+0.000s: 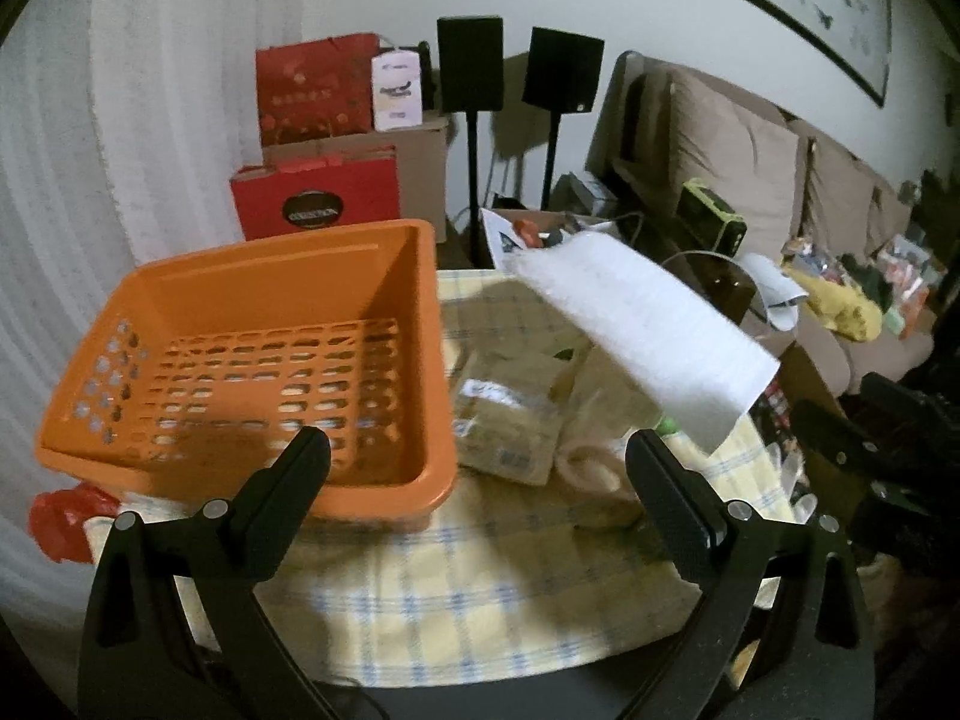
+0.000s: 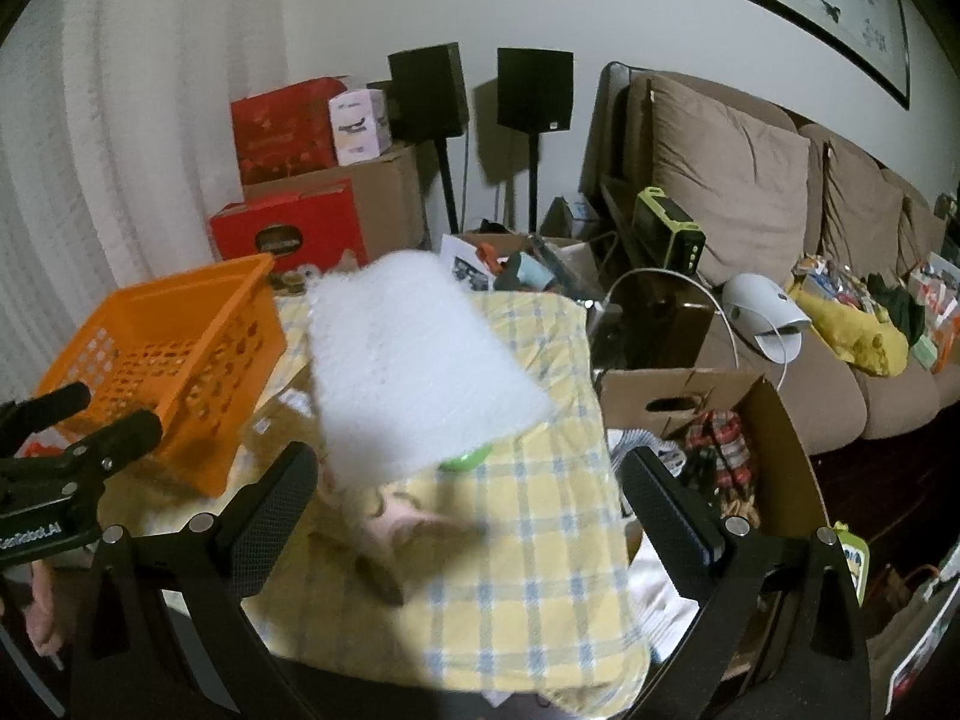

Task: Organize objects
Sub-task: 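Move the right gripper toward the white foam net sleeve, then grasp the white foam net sleeve with the right gripper and lift it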

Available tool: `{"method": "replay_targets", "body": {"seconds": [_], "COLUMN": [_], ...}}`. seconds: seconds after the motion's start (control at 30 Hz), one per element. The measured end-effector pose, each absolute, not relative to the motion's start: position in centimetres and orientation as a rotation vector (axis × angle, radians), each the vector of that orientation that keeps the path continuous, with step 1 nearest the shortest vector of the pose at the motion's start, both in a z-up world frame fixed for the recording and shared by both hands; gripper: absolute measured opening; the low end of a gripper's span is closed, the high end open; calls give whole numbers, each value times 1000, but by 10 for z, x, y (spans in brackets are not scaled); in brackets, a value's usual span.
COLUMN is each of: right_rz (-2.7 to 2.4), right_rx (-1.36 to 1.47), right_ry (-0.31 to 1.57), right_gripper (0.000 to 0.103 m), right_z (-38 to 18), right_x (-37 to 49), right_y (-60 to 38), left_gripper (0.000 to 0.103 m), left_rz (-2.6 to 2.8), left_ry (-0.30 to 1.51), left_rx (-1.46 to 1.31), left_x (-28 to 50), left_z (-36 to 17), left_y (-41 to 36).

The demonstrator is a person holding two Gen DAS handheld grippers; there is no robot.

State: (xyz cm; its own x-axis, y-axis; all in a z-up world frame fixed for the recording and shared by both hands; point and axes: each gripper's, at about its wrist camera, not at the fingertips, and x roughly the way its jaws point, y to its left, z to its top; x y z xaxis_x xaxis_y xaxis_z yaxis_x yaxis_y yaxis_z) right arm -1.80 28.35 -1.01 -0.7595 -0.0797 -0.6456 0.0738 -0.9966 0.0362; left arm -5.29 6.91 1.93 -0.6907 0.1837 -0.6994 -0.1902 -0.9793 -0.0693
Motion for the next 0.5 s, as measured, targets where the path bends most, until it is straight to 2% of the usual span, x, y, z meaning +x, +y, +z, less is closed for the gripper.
{"method": "replay_targets", "body": {"seconds": [0.17,0.3,0.5], "right_rz": [-2844,-2794,-2679], "right_rx": [1067,1082,1104], "right_ry": [-57,-106,-278], "right_gripper": [96,90,83], "right_z": [-10,-14,-26], "right_x": [-45,-67,-97], "right_y": [300,306,318], "left_gripper": [97,94,92], "left_rz": [2619,2597,2540], "left_ry": [-92,-82,-129], "left_rx": [-1180,-1193,-1220], "left_x": [-71,-80,-99], "left_z": [20,21,20], "left_y": [79,95,115]}}
